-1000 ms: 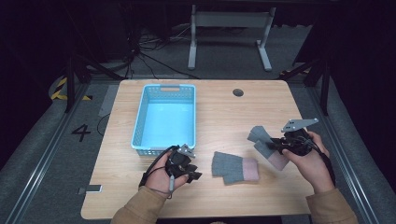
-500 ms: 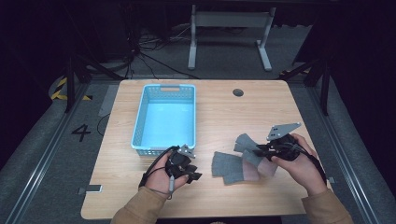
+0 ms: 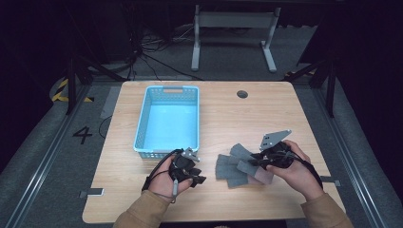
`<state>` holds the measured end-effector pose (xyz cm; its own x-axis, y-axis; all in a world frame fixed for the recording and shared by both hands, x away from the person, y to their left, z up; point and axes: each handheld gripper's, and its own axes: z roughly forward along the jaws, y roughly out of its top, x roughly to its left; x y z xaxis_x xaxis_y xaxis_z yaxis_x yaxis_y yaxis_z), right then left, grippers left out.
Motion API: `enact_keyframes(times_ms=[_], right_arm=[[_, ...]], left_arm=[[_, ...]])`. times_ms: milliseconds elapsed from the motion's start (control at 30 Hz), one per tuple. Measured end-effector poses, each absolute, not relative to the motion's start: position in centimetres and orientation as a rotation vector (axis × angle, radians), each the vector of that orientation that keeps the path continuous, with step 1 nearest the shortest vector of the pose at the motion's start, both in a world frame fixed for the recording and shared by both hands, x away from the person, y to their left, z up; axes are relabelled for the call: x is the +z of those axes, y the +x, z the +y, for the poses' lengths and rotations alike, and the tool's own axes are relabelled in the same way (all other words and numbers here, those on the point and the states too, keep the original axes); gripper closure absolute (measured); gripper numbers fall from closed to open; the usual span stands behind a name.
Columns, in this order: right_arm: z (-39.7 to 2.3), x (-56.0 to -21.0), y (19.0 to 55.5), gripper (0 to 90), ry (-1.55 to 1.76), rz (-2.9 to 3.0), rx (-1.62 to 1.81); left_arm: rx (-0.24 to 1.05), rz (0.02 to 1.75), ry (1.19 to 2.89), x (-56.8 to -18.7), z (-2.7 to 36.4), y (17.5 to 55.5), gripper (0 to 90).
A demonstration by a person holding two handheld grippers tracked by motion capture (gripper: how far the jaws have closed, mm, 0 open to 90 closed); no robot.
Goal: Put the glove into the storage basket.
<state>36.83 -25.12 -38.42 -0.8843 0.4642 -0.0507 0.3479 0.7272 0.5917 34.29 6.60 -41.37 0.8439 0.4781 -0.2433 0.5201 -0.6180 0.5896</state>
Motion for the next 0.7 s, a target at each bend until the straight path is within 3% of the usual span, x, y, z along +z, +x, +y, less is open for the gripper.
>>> enact_keyframes(times_ms=[700], right_arm=[[-22.8, -40.5, 36.6, 77.3, 0.552, 2.818, 0.828]], left_arm=[[-0.094, 0.713, 2.359, -41.6, 6.2, 34.1, 66.8]])
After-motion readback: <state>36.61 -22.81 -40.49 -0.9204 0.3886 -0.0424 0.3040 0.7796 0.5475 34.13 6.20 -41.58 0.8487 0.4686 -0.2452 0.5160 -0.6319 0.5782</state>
